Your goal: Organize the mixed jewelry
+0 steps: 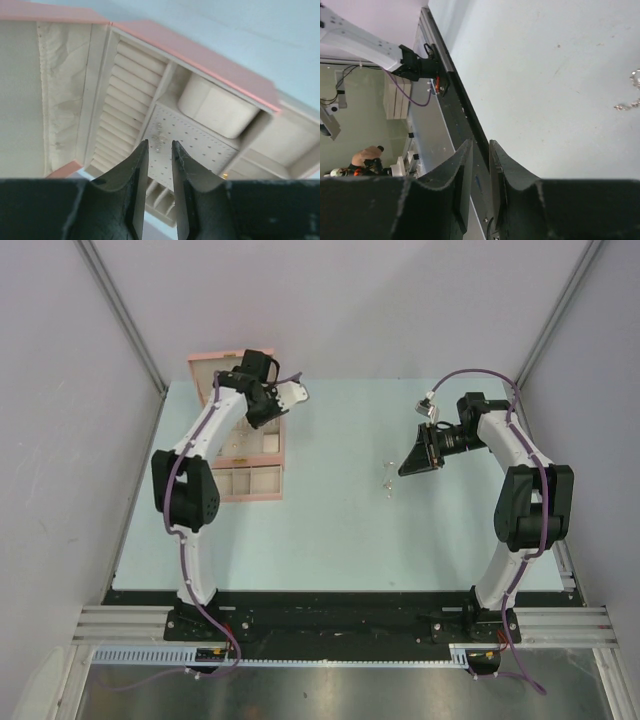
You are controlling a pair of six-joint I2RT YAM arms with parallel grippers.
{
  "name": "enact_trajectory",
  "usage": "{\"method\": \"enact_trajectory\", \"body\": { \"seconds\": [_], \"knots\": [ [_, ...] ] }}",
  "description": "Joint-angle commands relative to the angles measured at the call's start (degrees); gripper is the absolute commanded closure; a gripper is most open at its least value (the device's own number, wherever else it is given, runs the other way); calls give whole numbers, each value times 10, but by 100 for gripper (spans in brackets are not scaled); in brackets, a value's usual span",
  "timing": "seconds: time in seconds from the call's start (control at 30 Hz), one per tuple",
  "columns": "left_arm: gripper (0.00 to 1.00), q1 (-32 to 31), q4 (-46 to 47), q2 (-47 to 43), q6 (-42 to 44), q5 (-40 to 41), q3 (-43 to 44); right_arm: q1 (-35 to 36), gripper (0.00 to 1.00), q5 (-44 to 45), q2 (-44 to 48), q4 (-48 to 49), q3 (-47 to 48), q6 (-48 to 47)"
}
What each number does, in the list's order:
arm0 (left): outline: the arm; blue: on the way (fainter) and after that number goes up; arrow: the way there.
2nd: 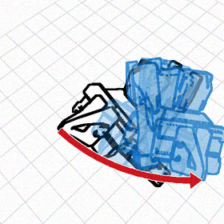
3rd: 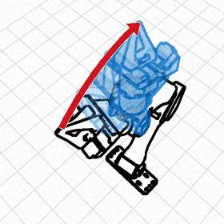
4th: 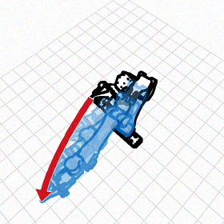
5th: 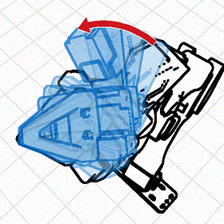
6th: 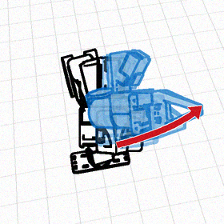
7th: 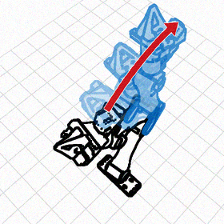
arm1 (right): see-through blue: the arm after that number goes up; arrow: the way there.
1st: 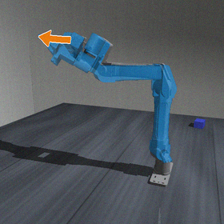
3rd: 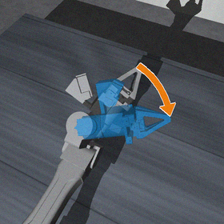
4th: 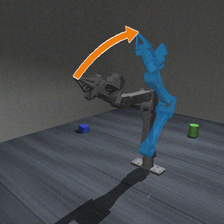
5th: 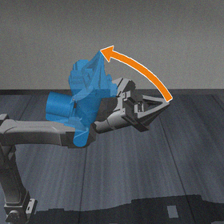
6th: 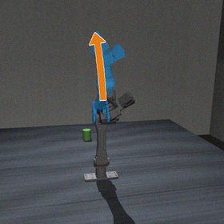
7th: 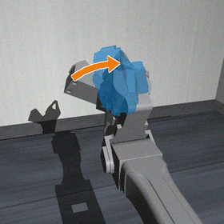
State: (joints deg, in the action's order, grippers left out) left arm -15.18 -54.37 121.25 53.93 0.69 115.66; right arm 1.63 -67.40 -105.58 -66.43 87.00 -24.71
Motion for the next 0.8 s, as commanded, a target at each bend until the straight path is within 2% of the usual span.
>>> {"method": "enact_trajectory", "body": {
  "seconds": [0.0, 0.13, 0.33, 0.53, 0.77],
  "knots": [
    [70, -4, 57, -109, -89, -132, -53, -7, 75, 53, 13, 17, -11, -5],
    [70, -23, 105, -157, -146, -189, -133, -12, 71, 107, 23, 54, -40, 17],
    [70, -35, 185, -204, -220, -248, -206, 6, 64, 243, 54, 147, -71, 66],
    [70, -35, 243, -228, -256, -261, -262, 76, 59, 410, 71, 222, -77, 84],
    [70, -35, 305, -254, -286, -237, -314, 144, 57, 521, 50, 300, -78, 89]
  ]
}}
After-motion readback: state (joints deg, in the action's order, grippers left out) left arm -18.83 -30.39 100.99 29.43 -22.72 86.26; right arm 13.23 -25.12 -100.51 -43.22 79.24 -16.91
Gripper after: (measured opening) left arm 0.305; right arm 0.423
